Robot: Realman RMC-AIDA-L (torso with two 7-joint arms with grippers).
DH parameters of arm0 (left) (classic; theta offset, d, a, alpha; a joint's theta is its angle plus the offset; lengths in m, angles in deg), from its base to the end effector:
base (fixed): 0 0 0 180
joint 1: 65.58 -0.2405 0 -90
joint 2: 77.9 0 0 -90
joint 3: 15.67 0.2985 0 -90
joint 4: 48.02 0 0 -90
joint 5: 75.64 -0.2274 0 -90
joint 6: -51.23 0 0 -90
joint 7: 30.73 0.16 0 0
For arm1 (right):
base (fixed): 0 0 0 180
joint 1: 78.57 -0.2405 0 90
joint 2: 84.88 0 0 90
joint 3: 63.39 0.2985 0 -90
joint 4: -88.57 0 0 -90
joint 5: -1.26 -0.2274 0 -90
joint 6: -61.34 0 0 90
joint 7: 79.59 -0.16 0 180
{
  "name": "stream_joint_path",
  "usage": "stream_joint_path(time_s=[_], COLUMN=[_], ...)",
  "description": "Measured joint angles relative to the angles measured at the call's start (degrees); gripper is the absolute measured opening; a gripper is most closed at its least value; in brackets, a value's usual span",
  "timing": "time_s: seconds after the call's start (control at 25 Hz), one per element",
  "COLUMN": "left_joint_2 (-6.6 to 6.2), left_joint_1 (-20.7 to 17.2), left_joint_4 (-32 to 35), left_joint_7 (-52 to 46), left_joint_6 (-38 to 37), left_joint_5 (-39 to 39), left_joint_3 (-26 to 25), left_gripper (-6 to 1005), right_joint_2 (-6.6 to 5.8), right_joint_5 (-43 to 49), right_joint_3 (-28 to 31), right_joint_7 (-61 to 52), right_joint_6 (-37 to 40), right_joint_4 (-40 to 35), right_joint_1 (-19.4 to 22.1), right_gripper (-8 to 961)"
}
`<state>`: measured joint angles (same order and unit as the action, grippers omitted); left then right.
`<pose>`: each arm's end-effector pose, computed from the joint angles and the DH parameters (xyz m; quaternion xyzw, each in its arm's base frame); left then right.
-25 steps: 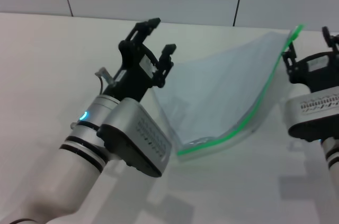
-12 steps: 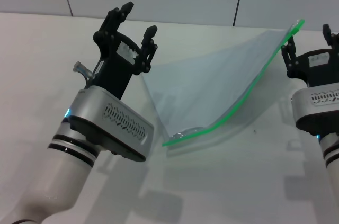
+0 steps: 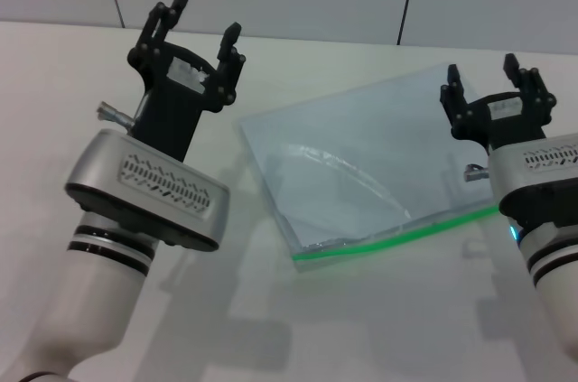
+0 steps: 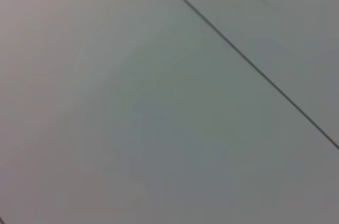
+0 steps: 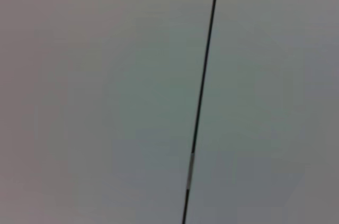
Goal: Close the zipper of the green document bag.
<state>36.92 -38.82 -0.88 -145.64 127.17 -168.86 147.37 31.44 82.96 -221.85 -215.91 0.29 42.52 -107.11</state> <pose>-0.2352 0.3503 -0.0917 -0.6980 0.0657 -0.1603 0.6949 0.2609 0.3744 -0.1178 -0.7227 0.1963 0.2153 0.6267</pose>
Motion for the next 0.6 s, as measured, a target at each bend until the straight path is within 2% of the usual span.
stream_joint_path(time_s=[0.32, 0.6], left_joint_2=[1.23, 1.42], left_joint_1=[0.0, -0.4], left_joint_4=[-4.6, -6.4], left_joint_7=[-9.6, -14.3], left_joint_6=[3.0, 4.3], left_joint_5=[0.6, 0.7], left_joint_3=[-0.6, -0.5], left_gripper=[631, 631], right_joint_2=[-0.05, -0.14], right_joint_5=[0.0, 0.0], right_joint_3=[-0.1, 0.2], right_joint_7=[-1.1, -3.2], right_joint_6=[0.6, 0.8], right_joint_4=[0.5, 1.4], right_joint_1=[-0.3, -0.4], right_gripper=[686, 686])
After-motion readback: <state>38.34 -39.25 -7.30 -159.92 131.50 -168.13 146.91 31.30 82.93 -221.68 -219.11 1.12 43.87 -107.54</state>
